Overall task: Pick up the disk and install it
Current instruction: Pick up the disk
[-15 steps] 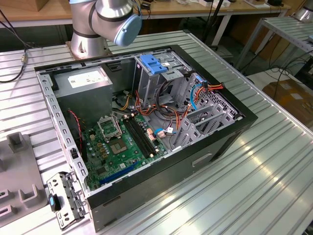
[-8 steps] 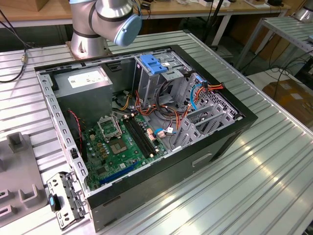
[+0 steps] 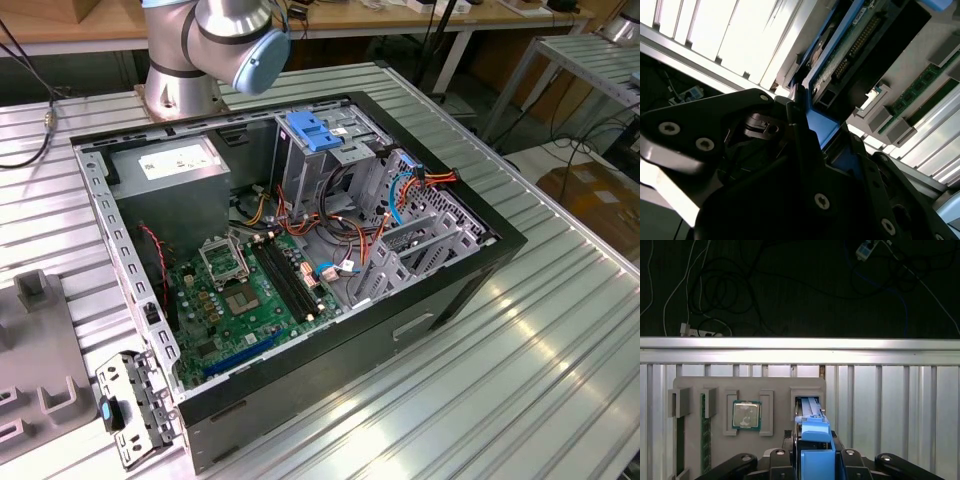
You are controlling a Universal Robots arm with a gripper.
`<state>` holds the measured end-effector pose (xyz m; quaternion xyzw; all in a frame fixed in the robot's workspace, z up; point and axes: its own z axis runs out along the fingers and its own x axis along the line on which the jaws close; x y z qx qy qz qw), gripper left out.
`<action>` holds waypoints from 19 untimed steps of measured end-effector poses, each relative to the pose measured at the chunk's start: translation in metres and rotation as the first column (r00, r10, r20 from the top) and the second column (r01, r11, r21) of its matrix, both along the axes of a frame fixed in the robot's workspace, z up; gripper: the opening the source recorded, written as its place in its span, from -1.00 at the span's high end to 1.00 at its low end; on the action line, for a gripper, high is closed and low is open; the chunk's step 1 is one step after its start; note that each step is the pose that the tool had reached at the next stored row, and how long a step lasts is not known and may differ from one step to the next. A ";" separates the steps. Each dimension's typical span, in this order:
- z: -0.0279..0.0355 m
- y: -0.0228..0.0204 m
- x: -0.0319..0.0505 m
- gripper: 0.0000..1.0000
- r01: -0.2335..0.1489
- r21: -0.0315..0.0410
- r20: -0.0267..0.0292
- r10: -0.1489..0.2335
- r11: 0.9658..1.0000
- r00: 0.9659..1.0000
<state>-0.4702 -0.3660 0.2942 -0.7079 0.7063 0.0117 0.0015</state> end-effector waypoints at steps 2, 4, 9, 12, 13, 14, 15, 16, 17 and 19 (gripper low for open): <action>0.0003 0.0000 0.0000 0.26 0.000 0.000 0.001 0.000 1.000 1.000; 0.0013 0.0000 0.0001 0.26 0.000 0.000 0.001 0.000 1.000 1.000; 0.0096 0.0000 0.0000 0.26 0.000 0.000 0.000 0.000 1.000 1.000; 0.0177 0.0000 0.0000 0.26 0.000 0.000 0.000 0.000 1.000 1.000; 0.0226 0.0000 0.0000 0.26 0.000 0.000 0.000 0.000 1.000 1.000; 0.0257 0.0000 0.0000 0.26 0.000 0.000 0.000 0.000 1.000 1.000; 0.0289 0.0000 0.0000 0.26 0.000 0.000 0.000 0.000 1.000 1.000; 0.0330 0.0000 0.0000 0.26 0.000 0.000 0.000 0.000 1.000 1.000; 0.0366 0.0000 0.0000 0.26 0.000 0.000 0.000 0.000 1.000 1.000; 0.0457 0.0000 0.0000 0.26 0.000 0.000 0.000 0.000 1.000 1.000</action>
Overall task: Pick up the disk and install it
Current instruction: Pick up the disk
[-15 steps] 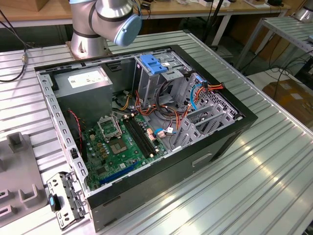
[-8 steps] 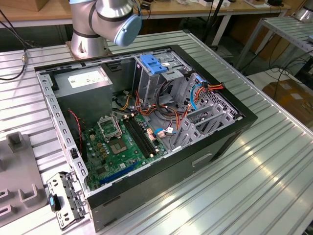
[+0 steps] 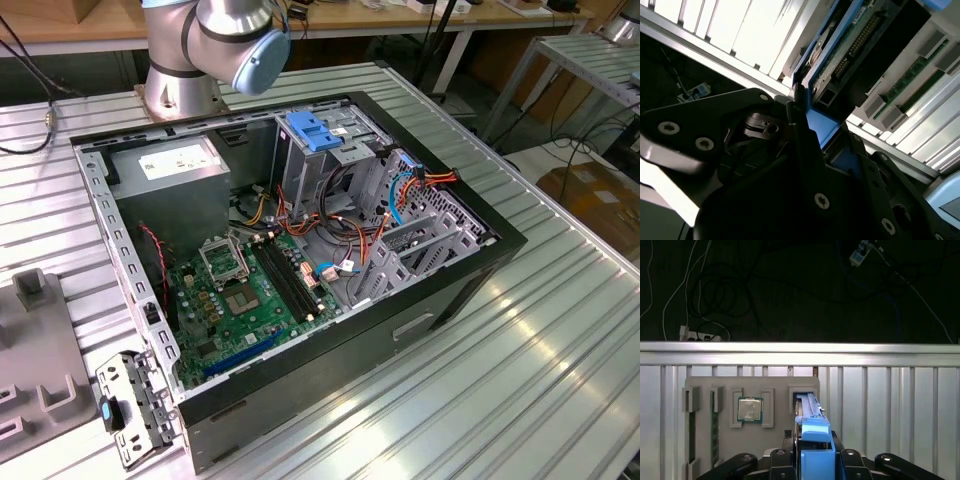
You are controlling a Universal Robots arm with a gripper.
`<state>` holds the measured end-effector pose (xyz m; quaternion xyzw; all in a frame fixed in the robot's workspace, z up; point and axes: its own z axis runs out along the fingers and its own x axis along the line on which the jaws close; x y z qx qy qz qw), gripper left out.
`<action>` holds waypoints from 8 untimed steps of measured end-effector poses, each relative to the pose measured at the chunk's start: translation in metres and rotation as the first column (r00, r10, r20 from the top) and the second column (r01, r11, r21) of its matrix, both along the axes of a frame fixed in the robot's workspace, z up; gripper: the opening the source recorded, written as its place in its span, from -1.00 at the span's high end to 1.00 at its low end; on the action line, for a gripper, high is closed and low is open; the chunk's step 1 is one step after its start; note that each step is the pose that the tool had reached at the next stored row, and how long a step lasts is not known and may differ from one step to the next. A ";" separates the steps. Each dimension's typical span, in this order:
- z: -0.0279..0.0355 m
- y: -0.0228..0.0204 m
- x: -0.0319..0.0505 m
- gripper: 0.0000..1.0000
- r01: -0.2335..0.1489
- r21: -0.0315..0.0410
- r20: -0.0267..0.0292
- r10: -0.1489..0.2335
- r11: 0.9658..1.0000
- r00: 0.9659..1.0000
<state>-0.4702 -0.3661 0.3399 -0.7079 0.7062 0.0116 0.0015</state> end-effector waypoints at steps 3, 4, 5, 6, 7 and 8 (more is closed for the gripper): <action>0.0232 0.0000 0.0000 0.26 0.000 -0.002 0.000 0.000 1.000 1.000; 0.0312 0.0000 0.0000 0.26 0.000 -0.003 0.000 0.000 1.000 1.000; 0.0373 0.0000 0.0000 0.26 0.000 -0.004 0.000 0.000 1.000 1.000; 0.0381 0.0000 0.0000 0.26 0.000 -0.004 0.000 0.000 1.000 1.000; 0.0381 0.0000 0.0000 0.26 0.000 -0.004 0.000 0.000 1.000 1.000; 0.0383 0.0000 0.0000 0.26 0.000 -0.004 0.000 0.000 1.000 1.000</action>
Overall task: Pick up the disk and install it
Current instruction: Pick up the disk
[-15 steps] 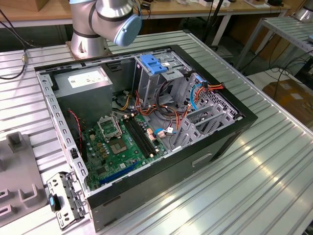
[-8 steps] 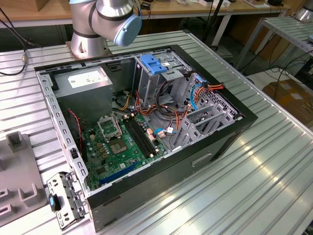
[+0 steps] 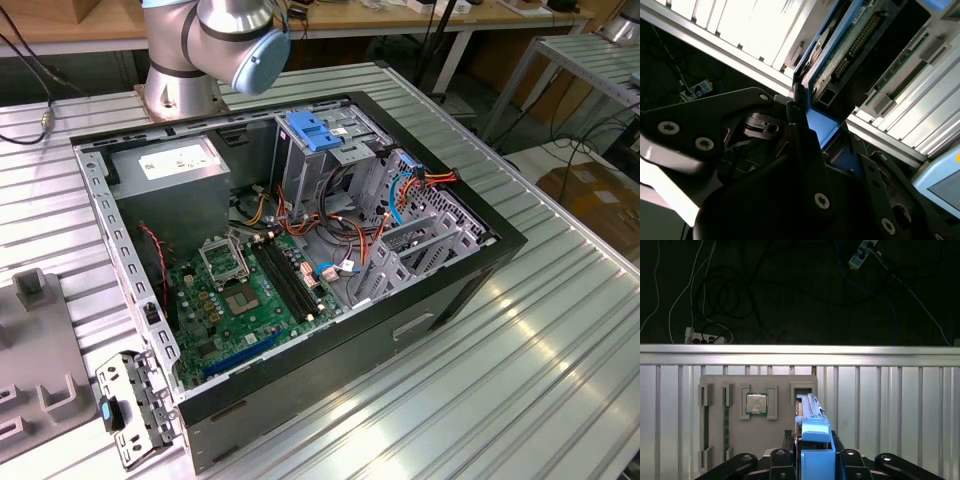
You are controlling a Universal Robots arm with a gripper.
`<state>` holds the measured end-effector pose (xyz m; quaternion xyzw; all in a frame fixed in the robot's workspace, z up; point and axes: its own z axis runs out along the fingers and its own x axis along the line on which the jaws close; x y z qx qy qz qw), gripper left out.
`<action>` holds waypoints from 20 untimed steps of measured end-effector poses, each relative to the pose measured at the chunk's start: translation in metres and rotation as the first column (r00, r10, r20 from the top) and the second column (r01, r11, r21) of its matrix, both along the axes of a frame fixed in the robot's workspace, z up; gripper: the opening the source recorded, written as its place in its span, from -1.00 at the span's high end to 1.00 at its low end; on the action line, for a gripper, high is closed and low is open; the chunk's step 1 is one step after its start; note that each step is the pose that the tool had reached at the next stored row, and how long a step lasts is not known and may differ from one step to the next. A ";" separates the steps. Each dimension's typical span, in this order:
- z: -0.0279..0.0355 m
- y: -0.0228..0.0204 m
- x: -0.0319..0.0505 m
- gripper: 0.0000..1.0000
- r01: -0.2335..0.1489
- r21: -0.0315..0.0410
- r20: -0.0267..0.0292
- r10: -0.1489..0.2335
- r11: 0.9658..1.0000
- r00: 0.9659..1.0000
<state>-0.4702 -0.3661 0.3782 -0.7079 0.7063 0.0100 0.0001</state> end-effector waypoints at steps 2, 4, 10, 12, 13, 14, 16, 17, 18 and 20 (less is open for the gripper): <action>0.0005 0.0000 0.0000 0.26 0.000 0.000 0.000 0.000 1.000 1.000; 0.0008 0.0000 0.0000 0.26 0.000 0.000 0.000 0.000 1.000 1.000; 0.0034 0.0000 0.0000 0.26 0.000 0.000 0.000 0.000 1.000 1.000; 0.0081 0.0000 0.0000 0.26 0.000 0.000 0.000 0.000 1.000 1.000; 0.0098 0.0000 0.0000 0.26 0.000 0.000 0.000 0.000 1.000 1.000; 0.0115 0.0000 0.0000 0.26 0.000 0.000 0.000 0.000 1.000 1.000; 0.0151 0.0000 0.0000 0.26 0.000 0.000 0.000 0.000 1.000 1.000; 0.0176 0.0000 0.0000 0.26 0.000 0.000 0.000 0.000 1.000 1.000; 0.0200 0.0000 0.0000 0.26 0.000 0.000 0.000 0.000 1.000 1.000; 0.0229 0.0000 0.0000 0.26 0.000 0.000 0.000 0.000 1.000 1.000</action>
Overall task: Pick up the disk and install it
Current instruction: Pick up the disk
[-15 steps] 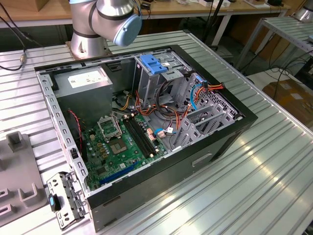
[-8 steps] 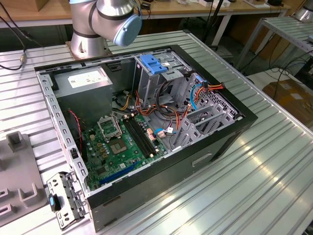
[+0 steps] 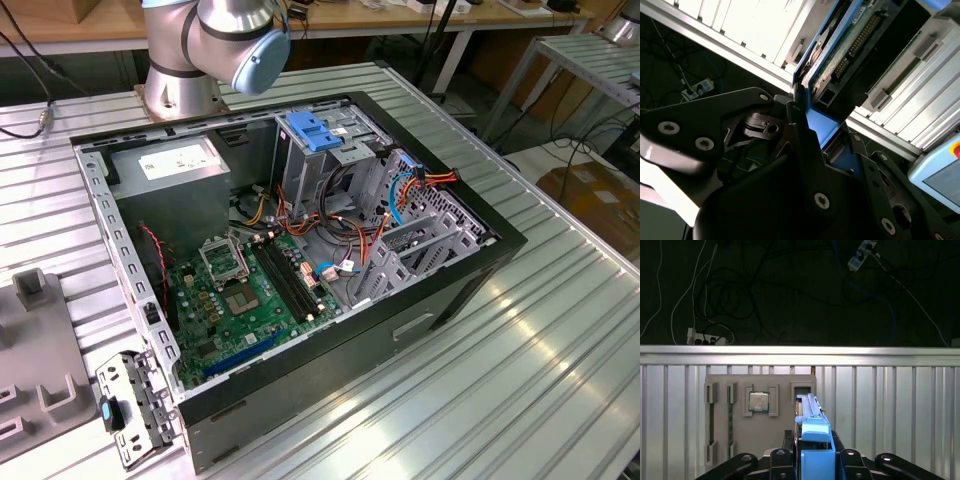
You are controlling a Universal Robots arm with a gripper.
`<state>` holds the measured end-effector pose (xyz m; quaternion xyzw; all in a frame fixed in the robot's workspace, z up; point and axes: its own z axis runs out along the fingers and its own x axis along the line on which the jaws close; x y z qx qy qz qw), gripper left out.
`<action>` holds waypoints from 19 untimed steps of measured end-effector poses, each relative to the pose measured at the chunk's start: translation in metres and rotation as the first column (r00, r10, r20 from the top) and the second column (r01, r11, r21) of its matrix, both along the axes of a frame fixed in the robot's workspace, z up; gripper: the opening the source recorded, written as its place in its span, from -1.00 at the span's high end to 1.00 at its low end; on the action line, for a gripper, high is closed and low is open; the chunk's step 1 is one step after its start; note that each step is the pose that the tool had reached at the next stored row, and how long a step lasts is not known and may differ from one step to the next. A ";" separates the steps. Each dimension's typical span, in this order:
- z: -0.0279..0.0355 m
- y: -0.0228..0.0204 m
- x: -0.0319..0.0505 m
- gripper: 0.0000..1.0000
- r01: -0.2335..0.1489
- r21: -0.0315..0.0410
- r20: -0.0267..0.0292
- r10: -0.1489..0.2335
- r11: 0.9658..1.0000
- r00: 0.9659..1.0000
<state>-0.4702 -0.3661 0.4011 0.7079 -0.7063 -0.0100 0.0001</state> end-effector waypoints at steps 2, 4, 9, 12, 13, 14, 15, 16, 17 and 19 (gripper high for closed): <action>0.0035 0.0000 0.0000 0.26 0.000 0.000 0.000 0.000 1.000 1.000; 0.0066 0.0000 0.0000 0.26 0.000 0.000 0.000 0.000 1.000 1.000; 0.0120 0.0000 0.0000 0.26 0.000 0.000 0.000 0.000 1.000 1.000; 0.0139 0.0000 0.0000 0.26 0.000 0.000 0.000 0.000 1.000 1.000; 0.0145 0.0000 0.0000 0.26 0.000 0.000 0.000 0.000 1.000 1.000; 0.0150 0.0000 0.0000 0.26 0.000 0.000 0.000 0.000 1.000 1.000; 0.0154 0.0000 0.0000 0.26 0.000 0.000 0.000 0.000 1.000 1.000; 0.0161 0.0000 0.0000 0.26 0.000 0.000 0.000 0.000 1.000 1.000; 0.0167 0.0000 0.0000 0.26 0.000 0.000 0.000 0.000 1.000 1.000; 0.0180 0.0000 0.0000 0.26 0.000 0.000 0.000 0.000 1.000 1.000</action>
